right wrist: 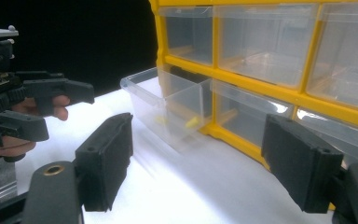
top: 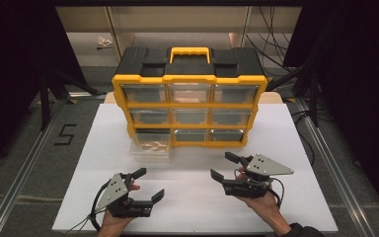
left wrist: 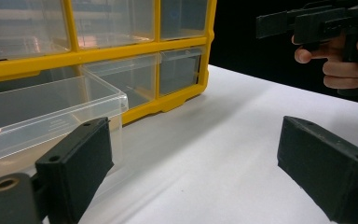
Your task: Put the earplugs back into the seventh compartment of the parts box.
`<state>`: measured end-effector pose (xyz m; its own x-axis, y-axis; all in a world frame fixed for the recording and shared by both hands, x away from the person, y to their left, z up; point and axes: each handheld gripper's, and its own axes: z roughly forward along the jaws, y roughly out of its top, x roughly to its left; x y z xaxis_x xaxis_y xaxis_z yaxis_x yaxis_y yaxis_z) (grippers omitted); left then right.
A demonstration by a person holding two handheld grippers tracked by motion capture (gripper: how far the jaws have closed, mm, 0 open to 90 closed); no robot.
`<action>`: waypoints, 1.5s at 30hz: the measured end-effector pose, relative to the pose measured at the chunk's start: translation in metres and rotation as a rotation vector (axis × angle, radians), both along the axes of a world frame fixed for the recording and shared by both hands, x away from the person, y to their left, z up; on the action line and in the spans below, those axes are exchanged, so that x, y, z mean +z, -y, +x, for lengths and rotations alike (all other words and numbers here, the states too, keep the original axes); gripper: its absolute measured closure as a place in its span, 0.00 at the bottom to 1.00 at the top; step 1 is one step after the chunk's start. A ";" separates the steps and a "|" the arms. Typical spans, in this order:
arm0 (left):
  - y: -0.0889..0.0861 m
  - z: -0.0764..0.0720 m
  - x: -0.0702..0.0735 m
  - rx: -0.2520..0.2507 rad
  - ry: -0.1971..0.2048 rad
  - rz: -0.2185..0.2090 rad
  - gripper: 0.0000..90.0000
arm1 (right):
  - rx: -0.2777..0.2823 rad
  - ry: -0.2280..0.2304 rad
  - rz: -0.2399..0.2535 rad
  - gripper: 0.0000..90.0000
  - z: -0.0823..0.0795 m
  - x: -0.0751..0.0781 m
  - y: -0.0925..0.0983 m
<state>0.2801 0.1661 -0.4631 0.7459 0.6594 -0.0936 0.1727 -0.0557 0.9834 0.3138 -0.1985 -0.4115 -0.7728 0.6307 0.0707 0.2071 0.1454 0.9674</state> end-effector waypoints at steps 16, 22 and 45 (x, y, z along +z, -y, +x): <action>0.000 0.000 0.000 -0.004 -0.001 0.006 0.11 | -0.021 -0.005 0.002 0.26 -0.010 -0.012 0.014; 0.000 -0.001 0.000 -0.005 0.000 0.005 0.11 | -0.034 0.001 0.005 0.26 -0.016 -0.014 0.019; 0.000 0.000 0.000 -0.005 -0.004 0.002 0.11 | -0.076 0.010 0.032 0.26 -0.033 -0.020 0.036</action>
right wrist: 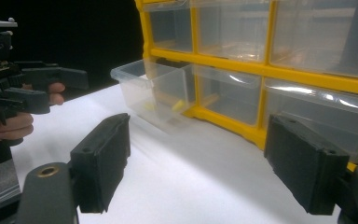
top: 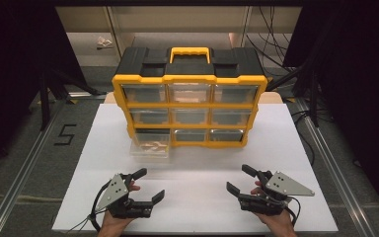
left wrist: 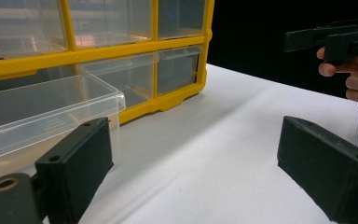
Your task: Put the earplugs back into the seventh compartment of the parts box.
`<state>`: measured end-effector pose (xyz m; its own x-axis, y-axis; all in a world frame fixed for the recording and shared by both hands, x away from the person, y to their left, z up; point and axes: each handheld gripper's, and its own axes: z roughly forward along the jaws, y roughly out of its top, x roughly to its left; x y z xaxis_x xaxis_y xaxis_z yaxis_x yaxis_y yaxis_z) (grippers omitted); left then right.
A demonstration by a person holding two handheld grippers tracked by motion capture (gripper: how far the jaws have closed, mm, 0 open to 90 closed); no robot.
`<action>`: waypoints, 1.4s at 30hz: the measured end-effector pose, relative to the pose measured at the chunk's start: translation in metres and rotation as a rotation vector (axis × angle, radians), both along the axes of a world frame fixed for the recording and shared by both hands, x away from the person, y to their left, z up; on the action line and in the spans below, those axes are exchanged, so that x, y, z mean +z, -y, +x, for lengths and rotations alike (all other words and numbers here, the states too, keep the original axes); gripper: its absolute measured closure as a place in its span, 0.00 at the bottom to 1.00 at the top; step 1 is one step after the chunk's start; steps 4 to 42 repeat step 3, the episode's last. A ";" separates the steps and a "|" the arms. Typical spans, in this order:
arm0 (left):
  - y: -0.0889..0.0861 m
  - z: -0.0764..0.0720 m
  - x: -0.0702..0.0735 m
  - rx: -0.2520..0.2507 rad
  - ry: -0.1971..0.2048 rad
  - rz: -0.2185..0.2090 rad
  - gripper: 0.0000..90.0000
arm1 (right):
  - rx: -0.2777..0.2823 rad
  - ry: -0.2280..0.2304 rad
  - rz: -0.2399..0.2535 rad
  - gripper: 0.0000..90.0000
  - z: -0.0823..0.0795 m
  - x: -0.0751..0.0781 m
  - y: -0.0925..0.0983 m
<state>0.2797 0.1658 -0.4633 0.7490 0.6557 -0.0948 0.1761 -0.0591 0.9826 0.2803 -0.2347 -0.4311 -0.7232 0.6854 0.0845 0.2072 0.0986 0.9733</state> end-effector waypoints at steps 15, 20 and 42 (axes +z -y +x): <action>0.000 0.000 0.000 0.000 0.001 0.000 0.11 | -0.004 0.004 0.002 0.26 0.000 0.000 0.001; 0.000 0.000 0.000 0.000 0.001 0.000 0.11 | -0.004 0.004 0.002 0.26 0.000 0.000 0.001; 0.000 0.000 0.000 0.000 0.001 0.000 0.11 | -0.004 0.004 0.002 0.26 0.000 0.000 0.001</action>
